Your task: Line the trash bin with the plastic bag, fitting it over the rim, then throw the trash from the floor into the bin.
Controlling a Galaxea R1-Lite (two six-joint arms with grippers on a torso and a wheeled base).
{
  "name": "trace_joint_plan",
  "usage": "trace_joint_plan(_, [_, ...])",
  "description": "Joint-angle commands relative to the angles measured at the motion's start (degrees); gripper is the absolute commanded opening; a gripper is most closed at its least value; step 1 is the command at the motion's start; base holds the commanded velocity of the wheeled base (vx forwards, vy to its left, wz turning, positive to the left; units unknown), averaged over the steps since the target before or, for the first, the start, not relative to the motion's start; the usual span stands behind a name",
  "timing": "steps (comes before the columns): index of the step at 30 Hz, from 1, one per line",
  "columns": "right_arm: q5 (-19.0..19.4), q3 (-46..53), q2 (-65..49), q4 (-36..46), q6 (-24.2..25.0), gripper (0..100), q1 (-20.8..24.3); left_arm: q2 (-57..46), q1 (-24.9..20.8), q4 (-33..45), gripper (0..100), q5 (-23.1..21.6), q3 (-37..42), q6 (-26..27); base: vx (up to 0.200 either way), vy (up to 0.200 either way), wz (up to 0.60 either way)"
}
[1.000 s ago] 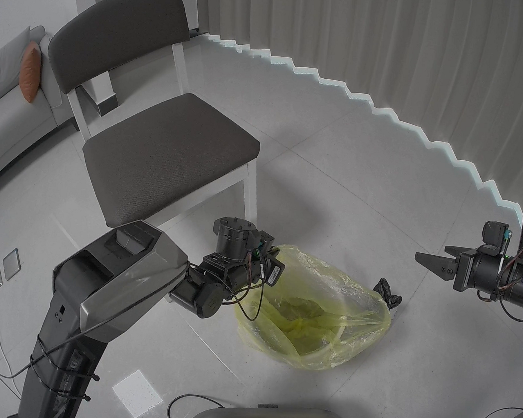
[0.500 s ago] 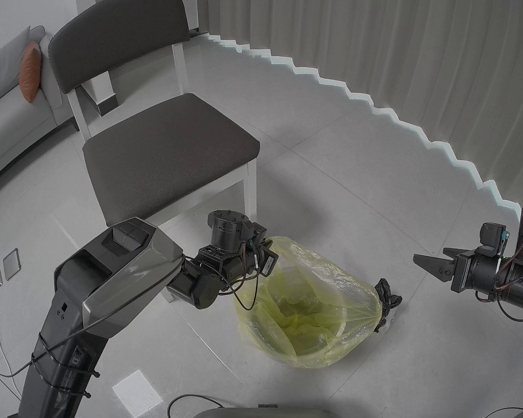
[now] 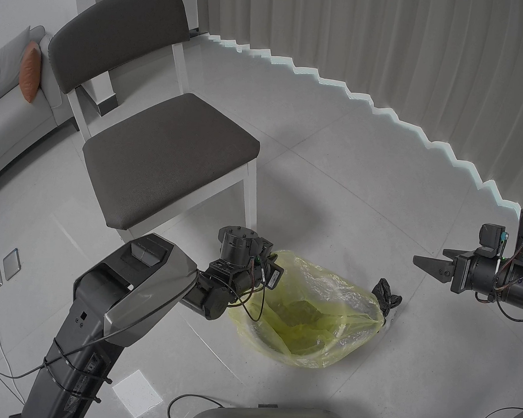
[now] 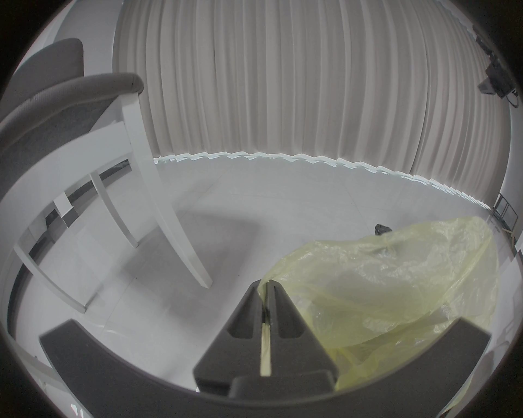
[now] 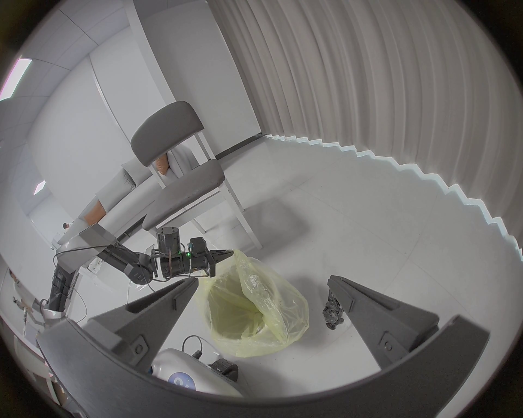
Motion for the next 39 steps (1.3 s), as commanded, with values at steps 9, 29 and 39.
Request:
trace_joint_plan(9, [0.01, 0.10, 0.46, 0.02, -0.56, 100, 0.01, 1.62, -0.68, -0.05, 0, 0.04, -0.49, -0.89, 0.000, 0.000, 0.00])
trace_joint_plan(29, [0.01, 0.10, 0.81, 0.02, -0.56, 100, 0.01, 3.11, -1.56, 0.39, 0, 0.74, -3.21, -2.38, 0.000, 0.000, 0.00])
trace_joint_plan(39, [0.01, 0.01, 0.81, 0.02, -0.56, 100, -0.26, 1.79, -0.77, -0.14, 100, 1.27, -3.21, -2.38, 0.000, 0.000, 0.00])
